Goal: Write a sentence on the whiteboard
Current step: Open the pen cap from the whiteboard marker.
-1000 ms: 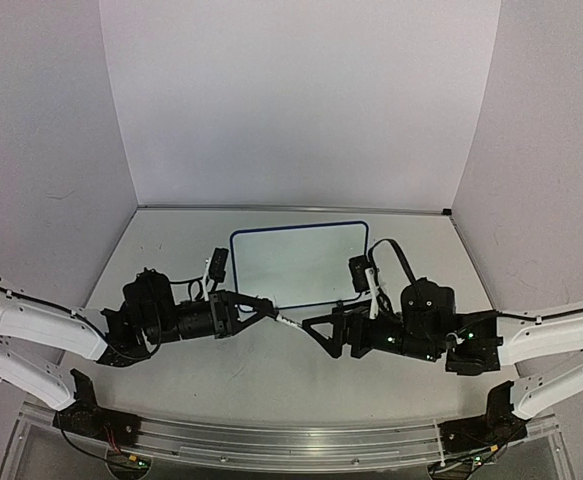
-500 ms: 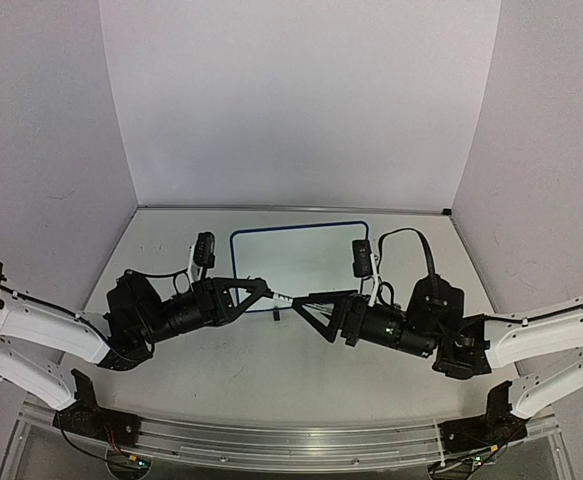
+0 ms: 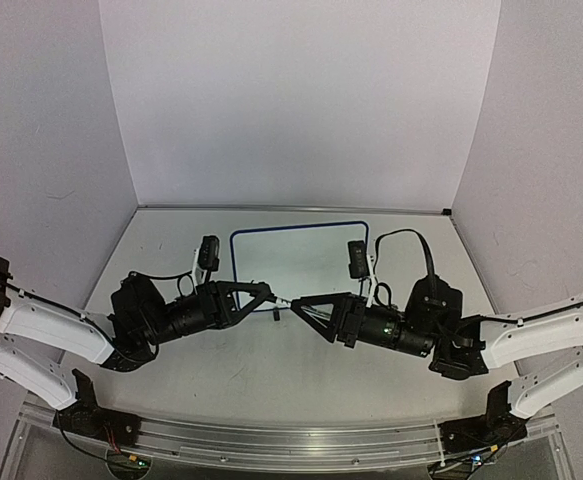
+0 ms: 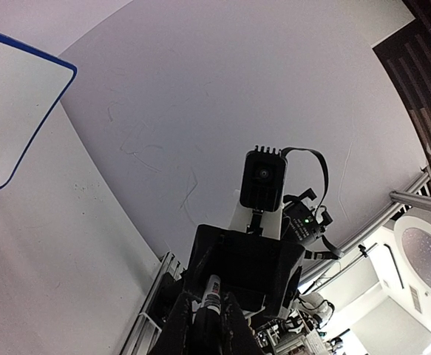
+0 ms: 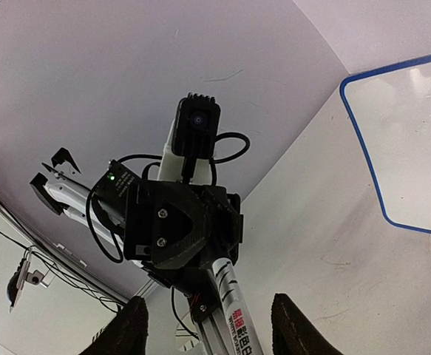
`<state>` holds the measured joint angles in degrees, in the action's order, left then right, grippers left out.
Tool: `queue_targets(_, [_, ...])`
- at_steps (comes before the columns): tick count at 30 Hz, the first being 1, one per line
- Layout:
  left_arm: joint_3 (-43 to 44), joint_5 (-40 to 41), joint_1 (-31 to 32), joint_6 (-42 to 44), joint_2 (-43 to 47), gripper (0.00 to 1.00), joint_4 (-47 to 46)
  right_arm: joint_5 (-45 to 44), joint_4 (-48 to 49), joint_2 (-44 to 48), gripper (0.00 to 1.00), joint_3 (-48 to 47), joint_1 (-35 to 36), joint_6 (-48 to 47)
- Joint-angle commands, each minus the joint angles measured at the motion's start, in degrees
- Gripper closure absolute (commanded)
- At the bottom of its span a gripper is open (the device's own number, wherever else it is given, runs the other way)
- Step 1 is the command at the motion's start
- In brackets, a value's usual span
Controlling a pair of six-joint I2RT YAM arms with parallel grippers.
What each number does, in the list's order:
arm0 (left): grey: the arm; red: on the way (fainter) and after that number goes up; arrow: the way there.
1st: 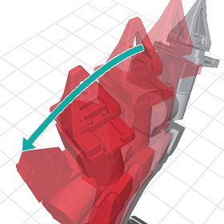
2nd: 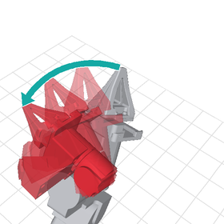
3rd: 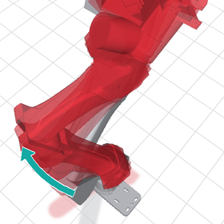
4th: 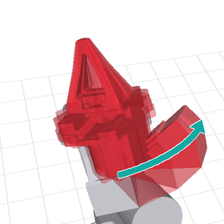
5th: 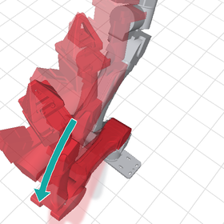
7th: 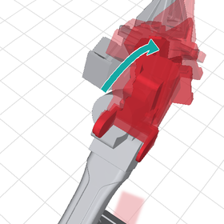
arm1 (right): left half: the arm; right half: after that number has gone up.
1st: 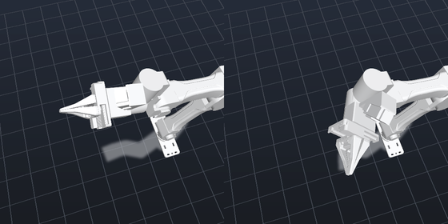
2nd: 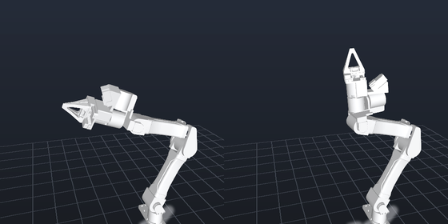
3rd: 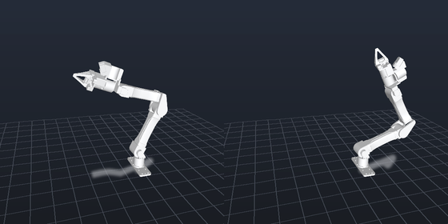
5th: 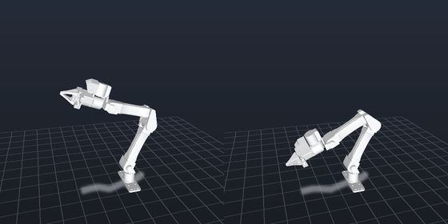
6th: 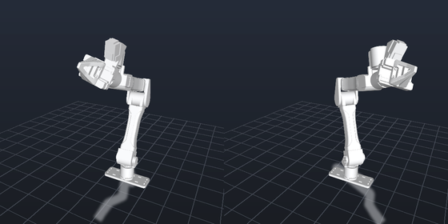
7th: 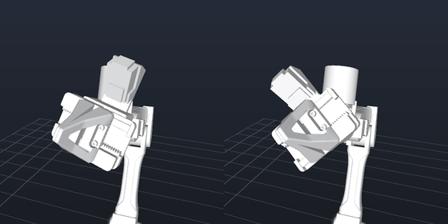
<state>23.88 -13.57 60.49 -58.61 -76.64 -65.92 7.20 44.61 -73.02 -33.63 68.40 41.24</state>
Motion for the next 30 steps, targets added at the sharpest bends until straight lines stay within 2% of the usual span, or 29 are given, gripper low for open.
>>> queue_targets(1, [1.88, -0.32, 0.17, -0.11, -0.17, 1.0, -1.89, 1.78, 3.67, -0.69, 0.5, -1.54, 0.01, 0.4])
queue_targets(11, [1.67, -0.27, 0.16, -0.62, -0.53, 1.0, -3.78, 3.32, 4.41, -2.02, 0.59, -2.03, -0.02, 1.48])
queue_targets(12, [1.63, -0.19, 0.16, -0.77, -0.53, 1.0, -4.14, 3.47, 4.76, -2.1, 0.59, -1.97, -0.02, 1.66])
queue_targets(15, [1.1, 0.04, 0.16, -1.41, -0.51, 1.0, -6.02, 3.46, 6.29, -2.21, 0.49, -1.3, 0.01, 2.39])
queue_targets(17, [1.0, 0.0, 0.14, -1.59, -0.45, 1.0, -6.51, 3.21, 7.36, -2.21, 0.48, -0.73, -0.01, 2.87])
queue_targets(25, [1.51, -1.79, 0.15, -2.42, -1.59, 1.0, -6.14, 2.92, 8.77, -2.25, 0.48, -0.54, 0.0, 3.16])
queue_targets(30, [2.26, -2.96, 0.16, -2.86, -2.53, 1.0, -5.81, 3.17, 8.81, -2.85, 0.55, -0.91, -0.02, 3.14])
